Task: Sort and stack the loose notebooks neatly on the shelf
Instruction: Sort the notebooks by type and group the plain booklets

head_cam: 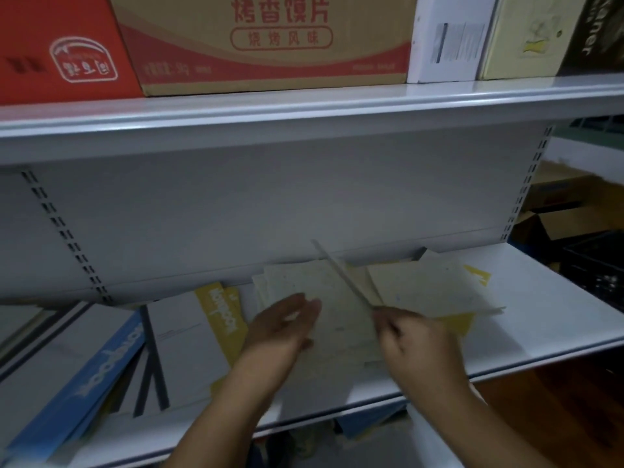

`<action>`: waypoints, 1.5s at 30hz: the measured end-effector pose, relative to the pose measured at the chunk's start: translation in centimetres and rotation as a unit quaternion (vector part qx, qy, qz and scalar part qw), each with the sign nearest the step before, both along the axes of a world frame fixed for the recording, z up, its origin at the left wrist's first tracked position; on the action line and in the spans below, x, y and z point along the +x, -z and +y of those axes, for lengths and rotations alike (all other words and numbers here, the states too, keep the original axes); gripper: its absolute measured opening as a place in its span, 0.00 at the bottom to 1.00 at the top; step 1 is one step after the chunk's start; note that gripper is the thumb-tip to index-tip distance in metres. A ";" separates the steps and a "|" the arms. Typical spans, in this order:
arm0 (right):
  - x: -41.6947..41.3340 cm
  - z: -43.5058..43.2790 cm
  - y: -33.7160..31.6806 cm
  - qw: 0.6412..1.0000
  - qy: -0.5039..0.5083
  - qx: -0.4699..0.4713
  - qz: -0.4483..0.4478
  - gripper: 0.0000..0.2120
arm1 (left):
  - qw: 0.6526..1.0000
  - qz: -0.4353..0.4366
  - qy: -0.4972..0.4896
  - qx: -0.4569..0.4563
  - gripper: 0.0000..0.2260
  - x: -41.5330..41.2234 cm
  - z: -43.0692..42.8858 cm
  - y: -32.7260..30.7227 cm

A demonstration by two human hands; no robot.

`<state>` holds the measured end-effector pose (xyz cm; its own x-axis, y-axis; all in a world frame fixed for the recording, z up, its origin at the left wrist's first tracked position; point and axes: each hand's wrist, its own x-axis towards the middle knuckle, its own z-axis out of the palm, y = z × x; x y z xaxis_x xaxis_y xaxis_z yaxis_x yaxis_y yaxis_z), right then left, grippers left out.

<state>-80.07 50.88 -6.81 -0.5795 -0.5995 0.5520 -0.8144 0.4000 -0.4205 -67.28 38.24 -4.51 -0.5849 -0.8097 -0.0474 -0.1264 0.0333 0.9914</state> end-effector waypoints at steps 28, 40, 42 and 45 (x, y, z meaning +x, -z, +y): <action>-8.1 -2.4 1.8 0.947 0.129 0.293 -0.037 0.15 | 0.973 -0.112 -0.104 -0.175 0.09 4.4 -5.9 2.1; -5.0 -2.8 6.4 0.972 -0.226 0.053 0.038 0.17 | 0.960 -0.044 0.003 -0.275 0.08 1.0 -3.3 1.9; -5.4 -2.5 7.1 0.969 -0.243 0.039 0.021 0.19 | 0.932 -0.123 0.098 -0.325 0.12 0.4 -2.9 3.1; -5.3 -2.1 6.5 0.964 -0.264 0.021 0.027 0.21 | 0.875 -0.209 0.202 -0.387 0.20 -1.1 -2.3 4.1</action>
